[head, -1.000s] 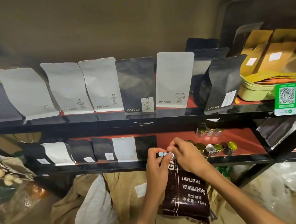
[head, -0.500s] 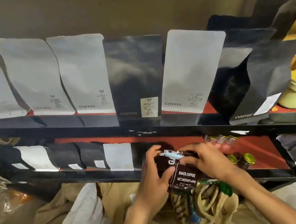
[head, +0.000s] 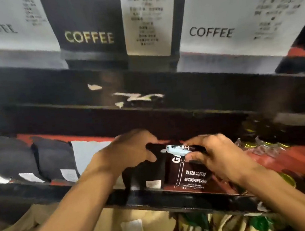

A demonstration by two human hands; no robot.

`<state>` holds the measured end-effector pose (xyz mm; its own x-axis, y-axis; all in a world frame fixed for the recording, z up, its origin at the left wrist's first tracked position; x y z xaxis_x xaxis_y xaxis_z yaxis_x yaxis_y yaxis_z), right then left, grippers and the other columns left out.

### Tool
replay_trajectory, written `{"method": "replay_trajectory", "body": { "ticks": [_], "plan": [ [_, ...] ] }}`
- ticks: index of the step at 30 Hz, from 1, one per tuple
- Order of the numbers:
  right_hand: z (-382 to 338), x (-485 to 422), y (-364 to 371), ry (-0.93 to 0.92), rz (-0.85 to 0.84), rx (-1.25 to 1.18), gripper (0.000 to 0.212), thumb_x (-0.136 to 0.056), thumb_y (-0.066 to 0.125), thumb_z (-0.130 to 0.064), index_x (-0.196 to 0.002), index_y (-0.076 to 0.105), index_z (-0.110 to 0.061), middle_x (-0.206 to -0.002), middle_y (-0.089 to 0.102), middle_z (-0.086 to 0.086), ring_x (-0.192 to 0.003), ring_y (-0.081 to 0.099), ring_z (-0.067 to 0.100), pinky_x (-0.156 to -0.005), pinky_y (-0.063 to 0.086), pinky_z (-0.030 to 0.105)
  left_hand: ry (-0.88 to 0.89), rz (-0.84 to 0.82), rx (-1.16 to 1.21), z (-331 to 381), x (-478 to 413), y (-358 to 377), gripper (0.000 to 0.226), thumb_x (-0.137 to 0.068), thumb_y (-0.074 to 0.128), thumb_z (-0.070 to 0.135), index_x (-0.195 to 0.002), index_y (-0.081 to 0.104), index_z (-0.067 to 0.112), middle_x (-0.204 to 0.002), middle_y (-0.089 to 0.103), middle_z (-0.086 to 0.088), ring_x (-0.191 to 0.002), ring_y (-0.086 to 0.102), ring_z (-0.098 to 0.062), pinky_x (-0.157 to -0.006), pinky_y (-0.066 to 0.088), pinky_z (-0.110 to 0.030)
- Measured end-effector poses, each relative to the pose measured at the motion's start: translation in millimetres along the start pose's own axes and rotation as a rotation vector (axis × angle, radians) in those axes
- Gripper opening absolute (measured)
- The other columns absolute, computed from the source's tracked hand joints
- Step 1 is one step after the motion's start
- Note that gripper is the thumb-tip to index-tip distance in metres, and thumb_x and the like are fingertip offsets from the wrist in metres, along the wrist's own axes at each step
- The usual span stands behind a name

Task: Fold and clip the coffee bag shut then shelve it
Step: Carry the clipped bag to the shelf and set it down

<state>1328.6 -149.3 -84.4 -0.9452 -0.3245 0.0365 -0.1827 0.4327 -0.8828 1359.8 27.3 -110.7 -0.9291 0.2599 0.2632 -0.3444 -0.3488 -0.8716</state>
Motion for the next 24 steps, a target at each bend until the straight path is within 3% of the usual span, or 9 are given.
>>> {"method": "replay_trajectory", "body": {
  "ticks": [5, 9, 12, 16, 21, 24],
  "plan": [
    [7.3, -0.3, 18.6, -0.053, 0.019, 0.027, 0.039, -0.088, 0.069, -0.036, -0.125, 0.067, -0.026, -0.123, 0.070, -0.006, -0.115, 0.062, 0.014, -0.096, 0.049, 0.030, 0.035, 0.028, -0.016, 1.5, -4.9, 3.2, 0.039, -0.085, 0.076, 0.026, -0.123, 0.067, 0.027, -0.115, 0.064, 0.006, -0.110, 0.062, -0.019, -0.089, 0.050, -0.030],
    [12.5, -2.8, 21.9, -0.063, 0.015, 0.000, 0.039, -0.089, 0.068, -0.035, -0.126, 0.066, -0.024, -0.120, 0.070, -0.004, -0.111, 0.063, 0.015, -0.089, 0.050, 0.029, 0.086, 0.027, -0.001, 6.6, -6.5, 4.0, 0.016, -0.084, 0.077, 0.020, -0.099, 0.075, 0.026, -0.096, 0.073, 0.002, -0.092, 0.067, -0.018, -0.087, 0.055, -0.038],
    [15.2, -3.0, 22.3, -0.063, 0.016, 0.014, 0.043, -0.089, 0.067, -0.036, -0.129, 0.063, -0.023, -0.121, 0.069, -0.003, -0.109, 0.062, 0.015, -0.087, 0.050, 0.028, 0.102, 0.014, 0.008, 8.9, -8.0, 4.3, 0.011, -0.084, 0.077, 0.019, -0.094, 0.075, 0.024, -0.090, 0.074, 0.001, -0.085, 0.068, -0.016, -0.080, 0.056, -0.034],
    [9.7, 0.4, 26.1, -0.091, 0.030, 0.117, 0.045, -0.091, 0.062, -0.041, -0.132, 0.060, -0.023, -0.125, 0.067, -0.003, -0.116, 0.060, 0.020, -0.094, 0.051, 0.039, 0.114, 0.018, 0.017, 7.6, -8.1, 3.1, 0.013, -0.084, 0.076, 0.018, -0.077, 0.070, 0.027, -0.077, 0.071, 0.006, -0.072, 0.066, -0.009, -0.066, 0.052, -0.025],
    [9.0, 1.3, 23.8, -0.104, 0.044, 0.154, 0.045, -0.092, 0.061, -0.043, -0.133, 0.059, -0.026, -0.125, 0.065, -0.007, -0.116, 0.059, 0.018, -0.094, 0.051, 0.043, 0.096, 0.026, 0.019, 7.6, -5.8, 3.9, 0.018, -0.084, 0.076, 0.020, -0.075, 0.067, 0.032, -0.080, 0.071, 0.003, -0.077, 0.069, -0.016, -0.074, 0.059, -0.036],
    [9.0, 5.7, 29.3, -0.112, 0.070, 0.176, 0.046, -0.093, 0.056, -0.045, -0.135, 0.055, -0.025, -0.122, 0.064, -0.008, -0.114, 0.057, 0.015, -0.093, 0.048, 0.032, 0.080, 0.023, -0.013, 7.7, -2.2, 4.2, 0.019, -0.085, 0.074, 0.023, -0.077, 0.065, 0.037, -0.085, 0.069, 0.005, -0.083, 0.068, -0.018, -0.078, 0.057, -0.036]
  ]
}}
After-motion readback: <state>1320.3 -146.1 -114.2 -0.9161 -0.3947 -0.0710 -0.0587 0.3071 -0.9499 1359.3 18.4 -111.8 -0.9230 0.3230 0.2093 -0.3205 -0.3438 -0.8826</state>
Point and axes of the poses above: each hand's wrist, its own x-axis away from the middle knuckle, its own y-axis out of the palm, z = x × y, the point moved 9 cm from there along -x, towards the middle knuckle
